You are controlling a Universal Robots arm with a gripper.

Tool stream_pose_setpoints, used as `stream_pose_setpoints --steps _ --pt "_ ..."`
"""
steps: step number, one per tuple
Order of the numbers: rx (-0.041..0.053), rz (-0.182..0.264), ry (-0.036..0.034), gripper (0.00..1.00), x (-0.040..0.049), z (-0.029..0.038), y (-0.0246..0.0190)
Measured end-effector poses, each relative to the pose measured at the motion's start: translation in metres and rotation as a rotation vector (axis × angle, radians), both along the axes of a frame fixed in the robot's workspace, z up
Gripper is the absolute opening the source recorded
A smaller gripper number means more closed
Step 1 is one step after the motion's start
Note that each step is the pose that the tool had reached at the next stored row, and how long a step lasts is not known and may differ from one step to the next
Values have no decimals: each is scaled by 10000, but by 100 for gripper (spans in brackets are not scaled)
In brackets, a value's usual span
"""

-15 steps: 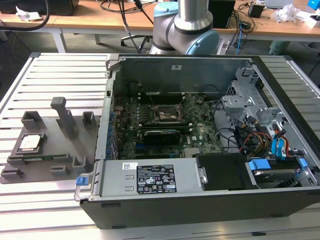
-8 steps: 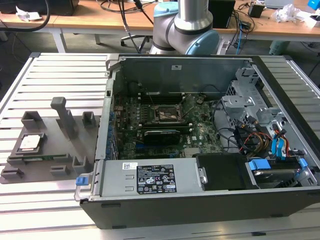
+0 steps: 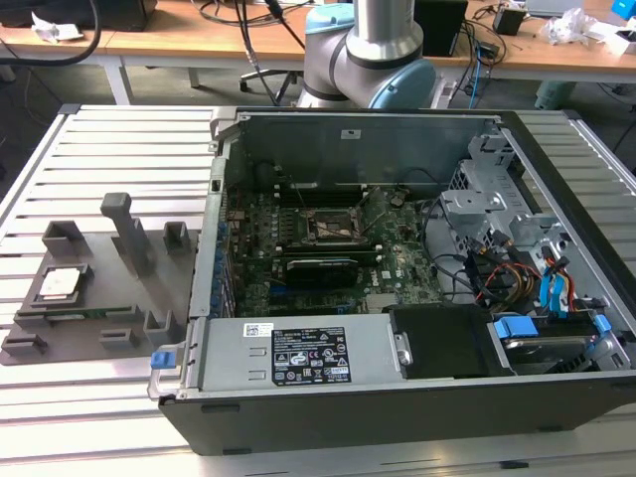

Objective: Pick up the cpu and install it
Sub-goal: 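Pick up the cpu and move it towards the insertion slot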

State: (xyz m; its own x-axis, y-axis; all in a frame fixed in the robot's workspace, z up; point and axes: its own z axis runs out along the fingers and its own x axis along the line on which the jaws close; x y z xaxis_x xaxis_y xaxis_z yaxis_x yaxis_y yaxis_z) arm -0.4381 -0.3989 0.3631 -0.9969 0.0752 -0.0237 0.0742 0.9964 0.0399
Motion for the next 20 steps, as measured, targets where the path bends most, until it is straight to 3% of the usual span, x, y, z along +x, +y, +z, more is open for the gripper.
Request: stream_pose_setpoints --steps 20 --pt "0 0 1 60 0 -80 0"
